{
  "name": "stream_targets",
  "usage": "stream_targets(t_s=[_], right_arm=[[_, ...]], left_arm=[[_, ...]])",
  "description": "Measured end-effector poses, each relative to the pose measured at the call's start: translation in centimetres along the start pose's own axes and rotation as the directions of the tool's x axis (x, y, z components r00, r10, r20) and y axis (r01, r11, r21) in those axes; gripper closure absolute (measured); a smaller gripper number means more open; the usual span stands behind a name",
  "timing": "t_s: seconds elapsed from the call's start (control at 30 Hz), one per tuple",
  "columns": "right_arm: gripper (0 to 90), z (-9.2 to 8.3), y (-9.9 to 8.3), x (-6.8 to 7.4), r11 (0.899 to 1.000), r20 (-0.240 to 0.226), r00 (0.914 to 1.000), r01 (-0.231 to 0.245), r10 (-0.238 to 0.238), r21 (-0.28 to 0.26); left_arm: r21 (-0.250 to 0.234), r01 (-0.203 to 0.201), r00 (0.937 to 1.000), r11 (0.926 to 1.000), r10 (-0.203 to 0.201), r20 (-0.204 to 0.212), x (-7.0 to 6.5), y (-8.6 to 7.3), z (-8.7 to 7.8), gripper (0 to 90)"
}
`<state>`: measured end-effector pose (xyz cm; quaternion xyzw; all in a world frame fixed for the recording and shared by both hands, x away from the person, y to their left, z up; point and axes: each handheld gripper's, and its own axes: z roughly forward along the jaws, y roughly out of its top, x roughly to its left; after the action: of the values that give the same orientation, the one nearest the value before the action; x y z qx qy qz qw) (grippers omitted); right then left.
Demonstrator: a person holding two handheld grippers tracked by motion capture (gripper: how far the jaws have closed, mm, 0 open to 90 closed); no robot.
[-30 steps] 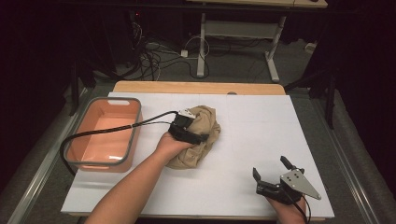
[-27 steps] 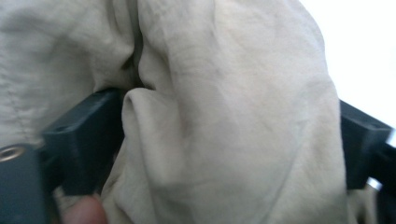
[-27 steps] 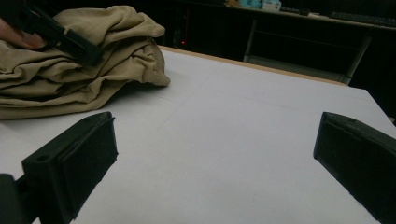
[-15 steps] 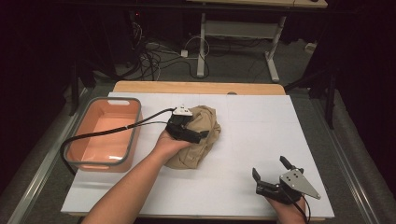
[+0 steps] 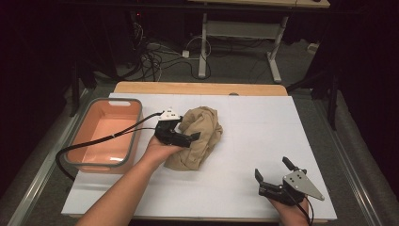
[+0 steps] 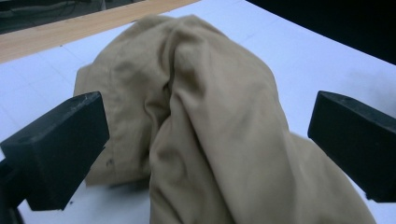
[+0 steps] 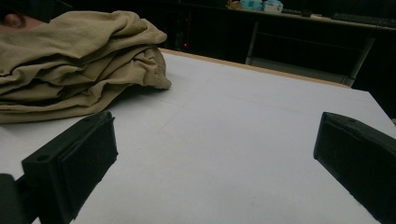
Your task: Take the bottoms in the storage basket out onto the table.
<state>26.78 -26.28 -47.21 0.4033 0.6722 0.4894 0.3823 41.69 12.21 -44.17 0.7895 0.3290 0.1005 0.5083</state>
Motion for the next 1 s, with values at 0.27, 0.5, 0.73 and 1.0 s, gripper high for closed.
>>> stream_targets(t_s=[0.27,0.5,0.73,1.0], right_arm=[[0.3,0.1,0.0,0.2,1.000,-0.007,1.0000,0.003,-0.003,0.007],[0.3,0.1,-0.1,0.5,1.000,-0.017,0.9998,0.004,-0.004,0.008],[0.4,0.1,-0.1,0.8,1.000,-0.025,0.9997,-0.001,0.002,0.006],[0.3,0.0,0.0,1.2,1.000,-0.035,0.9994,-0.007,0.007,-0.007]], left_arm=[[-0.075,0.047,0.9986,0.9961,-0.048,-0.023,-0.4,-3.2,-2.9,0.0],[-0.094,0.058,0.9983,0.9939,-0.058,0.002,-1.4,-6.3,-5.1,0.0],[-0.080,0.004,0.9997,0.9968,-0.006,-0.025,-2.8,-8.9,-7.0,0.0],[-0.101,0.006,0.9996,0.9949,-0.009,-0.028,-4.6,-10.9,-9.3,0.0]])
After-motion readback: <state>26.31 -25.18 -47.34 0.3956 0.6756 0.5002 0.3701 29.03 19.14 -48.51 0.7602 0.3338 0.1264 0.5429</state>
